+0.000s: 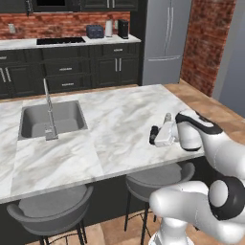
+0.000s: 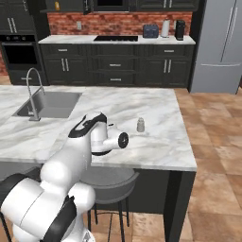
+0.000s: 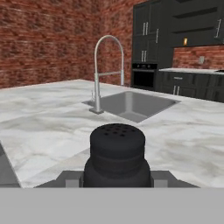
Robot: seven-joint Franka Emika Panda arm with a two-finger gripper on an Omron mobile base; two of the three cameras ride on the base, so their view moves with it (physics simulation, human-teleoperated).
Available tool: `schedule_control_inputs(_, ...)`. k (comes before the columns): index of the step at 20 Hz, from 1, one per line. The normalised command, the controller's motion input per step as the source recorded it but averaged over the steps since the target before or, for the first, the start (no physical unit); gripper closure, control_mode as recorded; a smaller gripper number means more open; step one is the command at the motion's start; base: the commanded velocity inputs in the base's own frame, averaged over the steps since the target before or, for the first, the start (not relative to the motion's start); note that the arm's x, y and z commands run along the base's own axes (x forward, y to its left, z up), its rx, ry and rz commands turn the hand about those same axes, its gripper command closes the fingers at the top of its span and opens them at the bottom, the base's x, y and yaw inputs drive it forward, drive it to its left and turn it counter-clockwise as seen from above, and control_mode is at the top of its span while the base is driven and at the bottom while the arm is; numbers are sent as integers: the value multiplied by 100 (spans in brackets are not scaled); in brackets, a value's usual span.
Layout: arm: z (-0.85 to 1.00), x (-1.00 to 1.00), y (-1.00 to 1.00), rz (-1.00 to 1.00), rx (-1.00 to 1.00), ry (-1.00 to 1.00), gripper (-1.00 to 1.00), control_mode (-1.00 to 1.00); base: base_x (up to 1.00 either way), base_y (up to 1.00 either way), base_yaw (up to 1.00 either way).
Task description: The dining table condiment station is running low on shaker. Refill the condiment station by opening the cabinet and taking the shaker from the cabinet and placing it on the dining table.
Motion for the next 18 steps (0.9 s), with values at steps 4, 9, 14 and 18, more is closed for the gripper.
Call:
schedule_control_inputs(4, -7, 26, 0, 0, 0, 0, 100, -100, 0, 0, 0)
schedule_control_inputs(9, -4, 15, 0, 0, 0, 3, 100, -100, 0, 0, 0)
schedule_control_inputs(14, -19, 20, 0, 0, 0, 0, 100, -100, 0, 0, 0)
schedule_control_inputs(18, -34, 22, 0, 0, 0, 0, 100, -100, 0, 0, 0)
